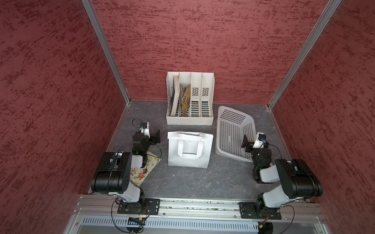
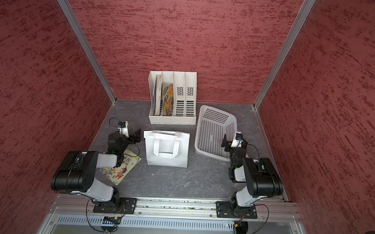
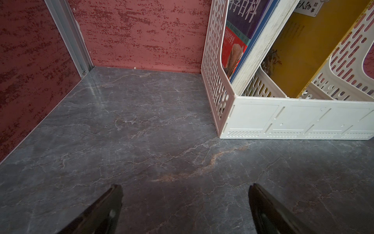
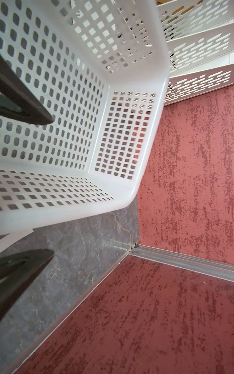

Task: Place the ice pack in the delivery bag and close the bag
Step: Reset both arms

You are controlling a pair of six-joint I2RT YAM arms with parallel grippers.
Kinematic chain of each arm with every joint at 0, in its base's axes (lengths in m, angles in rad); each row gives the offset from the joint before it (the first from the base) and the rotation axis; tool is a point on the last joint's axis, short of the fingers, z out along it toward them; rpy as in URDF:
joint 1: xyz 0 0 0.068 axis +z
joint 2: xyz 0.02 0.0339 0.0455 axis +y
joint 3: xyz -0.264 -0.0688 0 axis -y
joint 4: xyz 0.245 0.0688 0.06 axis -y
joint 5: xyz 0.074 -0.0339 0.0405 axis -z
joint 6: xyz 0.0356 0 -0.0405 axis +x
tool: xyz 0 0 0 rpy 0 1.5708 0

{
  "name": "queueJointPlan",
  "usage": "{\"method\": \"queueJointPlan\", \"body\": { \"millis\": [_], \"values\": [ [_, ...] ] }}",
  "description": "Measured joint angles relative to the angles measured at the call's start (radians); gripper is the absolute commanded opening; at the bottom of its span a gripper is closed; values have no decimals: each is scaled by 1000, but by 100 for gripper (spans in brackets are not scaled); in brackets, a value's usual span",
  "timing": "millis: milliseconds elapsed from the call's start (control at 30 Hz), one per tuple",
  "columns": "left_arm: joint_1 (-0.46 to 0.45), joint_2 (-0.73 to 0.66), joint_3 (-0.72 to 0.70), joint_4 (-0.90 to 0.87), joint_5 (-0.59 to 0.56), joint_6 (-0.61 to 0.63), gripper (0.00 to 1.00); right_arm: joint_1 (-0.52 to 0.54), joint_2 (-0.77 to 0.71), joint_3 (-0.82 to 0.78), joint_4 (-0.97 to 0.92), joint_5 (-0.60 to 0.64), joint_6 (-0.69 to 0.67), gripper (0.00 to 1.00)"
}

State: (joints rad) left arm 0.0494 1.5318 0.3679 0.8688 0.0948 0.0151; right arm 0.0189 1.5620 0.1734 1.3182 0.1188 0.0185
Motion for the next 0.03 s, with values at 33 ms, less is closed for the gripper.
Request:
{"method": "queueJointPlan", "body": {
  "millis": [33],
  "values": [
    [0, 0, 0, 0, 0, 0, 100, 0, 0, 0, 7, 0, 0, 99]
  ]
}}
